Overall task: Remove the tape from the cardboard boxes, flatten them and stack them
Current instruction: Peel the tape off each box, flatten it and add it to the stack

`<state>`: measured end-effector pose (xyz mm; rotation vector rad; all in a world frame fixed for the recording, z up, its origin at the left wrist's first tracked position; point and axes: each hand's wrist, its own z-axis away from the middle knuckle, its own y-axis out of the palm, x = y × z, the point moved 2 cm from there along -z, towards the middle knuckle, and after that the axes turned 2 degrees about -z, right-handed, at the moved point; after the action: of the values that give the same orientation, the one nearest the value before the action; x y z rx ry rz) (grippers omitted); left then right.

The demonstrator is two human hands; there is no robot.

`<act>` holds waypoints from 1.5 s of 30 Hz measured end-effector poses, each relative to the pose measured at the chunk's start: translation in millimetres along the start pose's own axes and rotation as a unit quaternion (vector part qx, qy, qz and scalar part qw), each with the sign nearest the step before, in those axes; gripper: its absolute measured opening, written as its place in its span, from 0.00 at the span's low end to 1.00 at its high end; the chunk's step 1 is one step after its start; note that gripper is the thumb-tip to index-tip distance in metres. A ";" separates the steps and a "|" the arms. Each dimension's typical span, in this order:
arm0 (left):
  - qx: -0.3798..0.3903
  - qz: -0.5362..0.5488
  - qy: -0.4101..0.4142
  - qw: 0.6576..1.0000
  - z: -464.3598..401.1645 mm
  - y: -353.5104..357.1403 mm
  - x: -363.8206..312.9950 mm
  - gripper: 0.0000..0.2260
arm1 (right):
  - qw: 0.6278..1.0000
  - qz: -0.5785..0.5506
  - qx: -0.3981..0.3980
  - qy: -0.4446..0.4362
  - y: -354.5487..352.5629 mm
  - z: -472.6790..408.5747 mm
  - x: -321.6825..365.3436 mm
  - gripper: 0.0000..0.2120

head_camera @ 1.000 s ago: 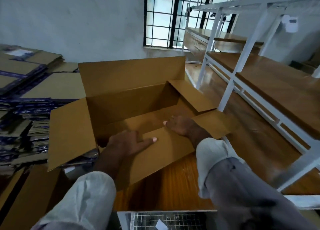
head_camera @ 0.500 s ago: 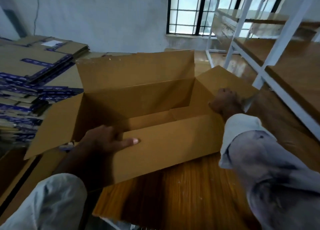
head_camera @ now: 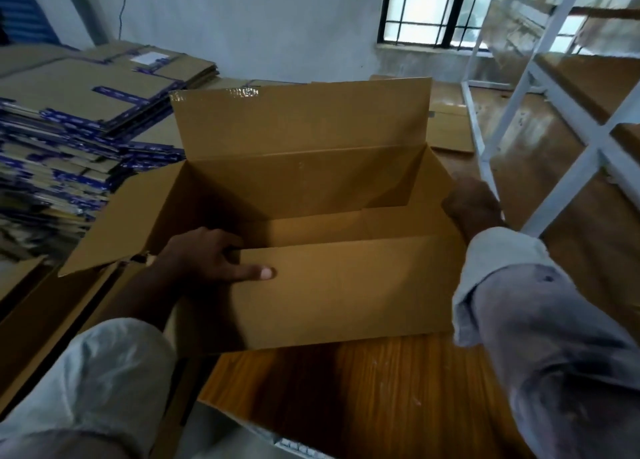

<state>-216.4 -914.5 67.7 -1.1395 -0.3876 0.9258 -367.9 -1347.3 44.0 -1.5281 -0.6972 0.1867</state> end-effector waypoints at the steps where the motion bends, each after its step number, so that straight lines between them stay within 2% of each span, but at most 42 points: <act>1: -0.007 0.000 0.002 1.000 -0.8 0.2 0.1 0.52 | 1.000 -0.013 0.005 0.000 -1.8 0.1 -1.5 0.14; 3: -0.022 0.001 0.002 1.000 -0.2 1.9 2.5 0.49 | 0.999 -0.032 0.028 0.012 -5.5 4.4 0.2 0.15; 6: -0.024 0.022 0.011 0.999 5.4 4.9 5.8 0.44 | 0.998 -0.002 0.060 -0.007 -16.2 31.4 24.7 0.29; 8: -0.025 0.050 0.035 0.998 11.8 4.3 5.8 0.38 | 0.992 -0.011 0.071 -0.103 -27.4 73.7 58.7 0.34; 9: -0.047 0.069 0.055 0.995 17.1 3.3 6.8 0.34 | 0.982 -0.033 0.104 -0.157 -33.6 103.4 78.8 0.34; 12: -0.210 0.142 0.133 0.958 42.7 -1.9 27.0 0.13 | 0.936 -0.076 0.244 -0.243 -41.7 199.5 125.3 0.32; 14: -0.329 0.189 0.147 0.913 64.4 -2.0 59.6 0.02 | 0.926 -0.050 0.242 -0.286 -37.5 247.4 136.5 0.32; 15: -0.367 0.200 0.150 0.896 74.7 1.9 78.2 0.06 | 0.926 -0.040 0.229 -0.296 -34.4 261.7 139.0 0.33; 16: -0.371 0.188 0.158 0.895 80.8 10.0 97.4 0.12 | 0.929 -0.032 0.222 -0.296 -31.7 273.1 141.7 0.33; 17: -0.341 0.149 0.165 0.913 82.6 20.0 113.9 0.20 | 0.933 -0.028 0.217 -0.285 -28.6 279.6 143.6 0.34; 19: -0.231 0.062 0.180 0.954 79.1 44.0 133.7 0.36 | 0.943 -0.016 0.211 -0.257 -25.6 287.9 149.7 0.34; 21: -0.183 0.057 0.217 0.957 72.5 56.4 138.5 0.44 | 0.952 -0.003 0.196 -0.235 -26.5 294.4 157.5 0.34; 23: -0.224 0.075 0.254 0.938 68.6 60.2 129.5 0.41 | 0.959 0.005 0.184 -0.214 -28.9 304.7 164.7 0.33; 26: -0.317 0.159 0.245 0.902 64.1 60.9 118.8 0.23 | 0.971 -0.014 0.148 -0.190 -39.6 332.2 173.0 0.28; 28: -0.319 0.187 0.268 0.890 62.6 60.7 115.2 0.16 | 0.978 -0.065 0.079 -0.184 -48.8 352.1 173.2 0.24; 29: -0.315 0.192 0.283 0.885 64.4 58.7 112.9 0.15 | 0.977 -0.104 0.027 -0.183 -53.9 361.2 171.0 0.23; 31: -0.300 0.255 0.300 0.869 71.7 52.5 108.0 0.12 | 0.955 -0.180 -0.130 -0.197 -65.8 377.3 163.1 0.21; 33: -0.263 0.400 0.268 0.836 85.1 46.5 104.8 0.06 | 0.913 -0.220 -0.284 -0.194 -75.2 390.8 149.5 0.16; 34: -0.246 0.462 0.242 0.817 89.0 46.4 105.8 0.06 | 0.897 -0.234 -0.332 -0.173 -77.2 395.3 140.5 0.14; 35: -0.234 0.497 0.220 0.806 92.3 45.5 109.4 0.11 | 0.887 -0.253 -0.358 -0.143 -76.2 399.3 130.6 0.12; 38: -0.201 0.517 0.203 0.807 92.5 39.8 128.1 0.19 | 0.895 -0.303 -0.326 -0.027 -65.5 403.5 102.4 0.13; 41: -0.214 0.495 0.210 0.815 82.4 40.0 139.6 0.23 | 0.905 -0.335 -0.236 0.113 -48.0 387.1 63.0 0.28; 43: -0.314 0.455 0.182 0.813 79.3 45.7 144.0 0.24 | 0.893 -0.367 -0.189 0.178 -39.8 375.6 38.8 0.43; 45: -0.450 0.404 0.113 0.788 80.9 59.3 149.7 0.23 | 0.857 -0.415 -0.200 0.231 -34.2 370.9 19.6 0.53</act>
<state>-209.8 -740.7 20.5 -2.3941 -0.1028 1.3691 -556.2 -1025.4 43.3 -1.4344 -0.9715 -1.0051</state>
